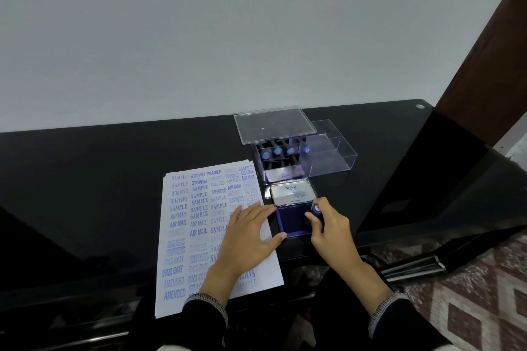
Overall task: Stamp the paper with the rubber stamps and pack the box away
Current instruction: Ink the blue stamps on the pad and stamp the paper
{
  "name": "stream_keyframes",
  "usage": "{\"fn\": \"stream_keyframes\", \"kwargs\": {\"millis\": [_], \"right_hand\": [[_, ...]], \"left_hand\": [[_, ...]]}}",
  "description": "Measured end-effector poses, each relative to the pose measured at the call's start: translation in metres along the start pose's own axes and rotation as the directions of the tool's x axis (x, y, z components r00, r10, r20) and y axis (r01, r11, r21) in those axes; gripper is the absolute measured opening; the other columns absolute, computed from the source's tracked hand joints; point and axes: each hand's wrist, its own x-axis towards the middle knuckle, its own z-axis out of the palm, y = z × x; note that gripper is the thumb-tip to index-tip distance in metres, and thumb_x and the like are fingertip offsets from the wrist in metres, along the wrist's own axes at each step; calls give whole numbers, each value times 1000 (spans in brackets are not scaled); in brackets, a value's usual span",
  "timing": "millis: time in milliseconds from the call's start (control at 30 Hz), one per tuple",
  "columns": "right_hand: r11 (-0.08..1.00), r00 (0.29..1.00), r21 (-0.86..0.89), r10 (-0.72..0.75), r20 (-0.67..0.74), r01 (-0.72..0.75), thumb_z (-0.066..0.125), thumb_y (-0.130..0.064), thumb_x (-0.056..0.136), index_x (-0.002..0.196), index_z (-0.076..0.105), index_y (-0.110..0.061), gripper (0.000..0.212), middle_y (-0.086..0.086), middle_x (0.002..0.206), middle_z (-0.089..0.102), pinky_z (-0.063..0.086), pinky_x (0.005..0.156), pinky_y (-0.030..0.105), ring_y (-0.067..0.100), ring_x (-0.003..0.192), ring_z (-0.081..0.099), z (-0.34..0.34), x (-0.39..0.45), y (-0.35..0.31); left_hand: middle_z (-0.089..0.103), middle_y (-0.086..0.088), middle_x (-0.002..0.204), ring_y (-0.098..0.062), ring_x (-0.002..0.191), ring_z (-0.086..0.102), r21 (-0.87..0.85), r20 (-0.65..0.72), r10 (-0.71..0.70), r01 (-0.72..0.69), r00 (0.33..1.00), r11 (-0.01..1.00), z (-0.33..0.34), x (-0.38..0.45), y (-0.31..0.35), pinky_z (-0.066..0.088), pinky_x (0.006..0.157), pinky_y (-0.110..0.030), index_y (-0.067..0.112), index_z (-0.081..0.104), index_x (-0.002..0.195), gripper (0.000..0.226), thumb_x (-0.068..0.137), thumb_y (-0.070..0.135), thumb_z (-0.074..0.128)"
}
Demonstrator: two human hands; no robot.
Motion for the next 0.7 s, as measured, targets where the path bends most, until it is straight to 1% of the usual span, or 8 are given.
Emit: {"fn": "stream_keyframes", "kwargs": {"millis": [100, 200, 267, 333, 367, 467, 600, 700], "right_hand": [[1000, 998, -4, 23, 59, -23, 58, 0, 88, 84, 41, -17, 24, -5, 67, 51, 38, 52, 15, 9, 61, 55, -2, 9, 0], [999, 997, -4, 37, 61, -37, 57, -1, 88, 84, 40, -18, 25, -3, 69, 52, 39, 53, 15, 11, 62, 55, -1, 7, -1], [999, 998, -9, 36, 47, -36, 57, -1, 88, 86, 41, -20, 26, -4, 70, 52, 39, 54, 14, 9, 62, 54, 0, 5, -2], [999, 998, -17, 42, 37, -41, 58, -1, 88, 87, 41, -21, 26, -7, 69, 50, 37, 54, 13, 8, 61, 53, 0, 3, -2], [999, 998, -15, 49, 32, -48, 58, -1, 88, 87, 41, -21, 26, -9, 67, 48, 36, 54, 12, 8, 60, 52, 0, 3, -2], [998, 998, -10, 61, 30, -61, 58, 1, 88, 87, 44, -16, 21, -11, 66, 46, 35, 53, 9, 5, 66, 53, 0, 2, -3], [998, 998, -11, 64, 22, -64, 58, 2, 88, 88, 49, -9, 14, -15, 68, 45, 35, 55, 4, -3, 68, 53, 0, 0, -4], [998, 998, -28, 63, 0, -63, 59, 2, 87, 90, 50, -8, 13, -10, 70, 50, 35, 56, 3, 1, 61, 53, 2, -2, -4]], "left_hand": [[34, 20, 150, 1, 143, 15, -2, -1, -1, 1, 1000, 1000, 0, 0, 0, -3, 120, -32, 38, 34, 145, 68, 86, 69, 41], [36, 20, 148, 3, 141, 17, -70, 17, -8, 9, 1000, 998, -2, 0, 2, -2, 120, -31, 37, 37, 143, 62, 88, 62, 50], [40, 20, 143, 8, 133, 24, -244, -2, -47, 45, 999, 969, -8, 1, 5, 5, 120, -31, 34, 45, 139, 53, 90, 51, 56], [45, 18, 138, 6, 127, 35, -461, -79, -157, 103, 984, 881, -19, 2, 6, 23, 117, -30, 31, 53, 132, 38, 94, 35, 59], [47, 16, 137, 3, 126, 38, -500, -131, -213, 120, 968, 858, -25, 2, 4, 27, 113, -28, 30, 55, 129, 33, 96, 28, 56], [50, 9, 138, -7, 131, 40, -391, -270, -311, 191, 911, 900, -43, -2, -12, 25, 109, -24, 27, 56, 128, 30, 99, 20, 50], [49, 5, 142, -15, 140, 31, -199, -317, -378, 329, 870, 923, -66, -16, -51, 22, 118, -45, 21, 56, 130, 32, 98, 21, 52], [47, 1, 144, -18, 142, 28, -56, -314, -400, 404, 861, 913, -74, -30, -82, 8, 120, -46, 19, 55, 133, 39, 96, 30, 54]]}}
